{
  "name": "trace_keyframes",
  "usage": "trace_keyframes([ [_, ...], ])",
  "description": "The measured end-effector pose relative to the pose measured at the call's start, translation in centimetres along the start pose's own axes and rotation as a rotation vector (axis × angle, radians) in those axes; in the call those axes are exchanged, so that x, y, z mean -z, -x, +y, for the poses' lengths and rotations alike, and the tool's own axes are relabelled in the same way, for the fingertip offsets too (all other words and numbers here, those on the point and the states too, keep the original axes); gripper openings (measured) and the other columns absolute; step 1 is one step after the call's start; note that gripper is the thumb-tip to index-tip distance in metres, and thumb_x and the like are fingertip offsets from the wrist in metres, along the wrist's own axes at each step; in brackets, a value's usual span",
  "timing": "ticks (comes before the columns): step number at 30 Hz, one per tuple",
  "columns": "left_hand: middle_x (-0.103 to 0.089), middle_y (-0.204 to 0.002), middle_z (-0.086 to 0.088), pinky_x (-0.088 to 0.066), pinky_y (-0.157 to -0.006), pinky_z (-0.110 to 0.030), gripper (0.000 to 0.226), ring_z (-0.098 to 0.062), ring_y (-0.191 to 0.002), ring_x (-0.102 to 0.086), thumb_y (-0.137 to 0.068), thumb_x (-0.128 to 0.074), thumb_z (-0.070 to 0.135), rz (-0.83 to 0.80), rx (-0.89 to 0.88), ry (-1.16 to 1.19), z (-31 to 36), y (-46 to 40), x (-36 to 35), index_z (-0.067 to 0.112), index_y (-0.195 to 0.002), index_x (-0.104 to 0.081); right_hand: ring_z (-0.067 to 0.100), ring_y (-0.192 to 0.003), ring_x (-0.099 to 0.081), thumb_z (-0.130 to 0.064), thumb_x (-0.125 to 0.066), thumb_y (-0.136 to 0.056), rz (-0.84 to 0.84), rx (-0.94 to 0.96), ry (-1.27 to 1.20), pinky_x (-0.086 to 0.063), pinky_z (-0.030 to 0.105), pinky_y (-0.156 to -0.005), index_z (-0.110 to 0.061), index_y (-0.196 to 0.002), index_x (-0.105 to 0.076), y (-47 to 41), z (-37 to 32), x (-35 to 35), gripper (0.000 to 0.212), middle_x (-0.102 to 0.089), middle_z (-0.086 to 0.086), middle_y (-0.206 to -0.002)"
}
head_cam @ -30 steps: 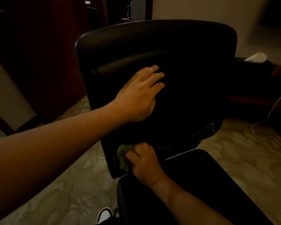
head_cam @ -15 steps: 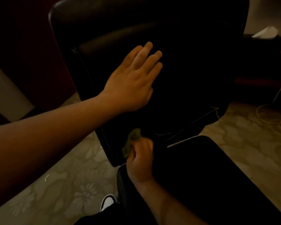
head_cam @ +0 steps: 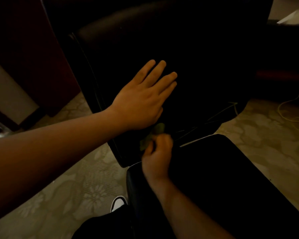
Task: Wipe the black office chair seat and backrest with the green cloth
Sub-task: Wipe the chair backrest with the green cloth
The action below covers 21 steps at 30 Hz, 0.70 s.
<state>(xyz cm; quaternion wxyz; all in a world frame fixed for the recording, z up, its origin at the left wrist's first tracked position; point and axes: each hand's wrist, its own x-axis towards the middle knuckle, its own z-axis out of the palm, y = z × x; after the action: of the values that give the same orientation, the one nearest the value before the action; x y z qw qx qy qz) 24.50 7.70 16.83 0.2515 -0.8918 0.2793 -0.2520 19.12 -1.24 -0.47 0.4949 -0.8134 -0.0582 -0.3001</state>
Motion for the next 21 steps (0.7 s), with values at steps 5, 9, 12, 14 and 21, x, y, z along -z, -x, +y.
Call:
trace_keyframes([
  [5,-0.022,-0.167,-0.013,-0.003,-0.124,-0.057,0.067,-0.043,-0.154,-0.007,-0.1,-0.031,0.04,0.006,-0.005,0.011,-0.2,0.1,-0.1,0.008,-0.159,-0.026,0.025,-0.081,-0.047,-0.01,-0.063,-0.081,-0.389,0.433,0.04,-0.042,0.037,-0.067,-0.019,-0.078,-0.05,7.3,-2.2,-2.3,0.016,-0.05,0.005,-0.083],
  [9,-0.021,-0.167,-0.012,-0.004,-0.124,-0.056,0.066,-0.042,-0.154,-0.007,-0.101,-0.03,0.041,0.017,-0.017,0.031,-0.2,-0.2,-0.2,0.009,-0.159,-0.025,0.026,-0.073,-0.049,-0.011,-0.065,-0.084,-0.468,0.692,0.13,-0.04,0.038,-0.06,-0.018,-0.076,-0.057,4.6,-1.2,-2.5,0.013,-0.052,0.004,-0.079],
  [12,-0.02,-0.168,-0.013,-0.003,-0.124,-0.056,0.067,-0.043,-0.154,-0.006,-0.101,-0.03,0.041,0.017,-0.02,0.031,-0.4,-0.3,-0.5,0.008,-0.16,-0.024,0.026,-0.072,-0.05,-0.011,-0.068,-0.086,-0.425,0.738,0.148,-0.034,0.036,-0.063,-0.016,-0.076,-0.06,2.5,-0.7,-0.8,0.013,-0.054,0.005,-0.078],
  [14,-0.022,-0.167,-0.014,-0.004,-0.124,-0.057,0.067,-0.044,-0.154,-0.007,-0.101,-0.03,0.04,0.023,-0.018,0.029,-0.3,-0.3,-0.5,0.007,-0.159,-0.025,0.028,-0.07,-0.048,-0.012,-0.07,-0.086,-0.347,0.658,0.119,-0.034,0.037,-0.062,-0.013,-0.073,-0.061,1.9,-0.7,0.6,0.015,-0.054,0.007,-0.077],
  [21,-0.023,-0.167,-0.012,-0.006,-0.124,-0.057,0.066,-0.042,-0.154,-0.007,-0.101,-0.029,0.041,0.028,0.0,0.033,-0.3,-0.3,-0.8,0.009,-0.159,-0.025,0.032,-0.066,-0.052,-0.01,-0.067,-0.083,-0.385,0.552,0.194,-0.04,0.038,-0.059,-0.015,-0.074,-0.051,3.9,2.9,-1.3,0.02,-0.052,0.009,-0.074],
])
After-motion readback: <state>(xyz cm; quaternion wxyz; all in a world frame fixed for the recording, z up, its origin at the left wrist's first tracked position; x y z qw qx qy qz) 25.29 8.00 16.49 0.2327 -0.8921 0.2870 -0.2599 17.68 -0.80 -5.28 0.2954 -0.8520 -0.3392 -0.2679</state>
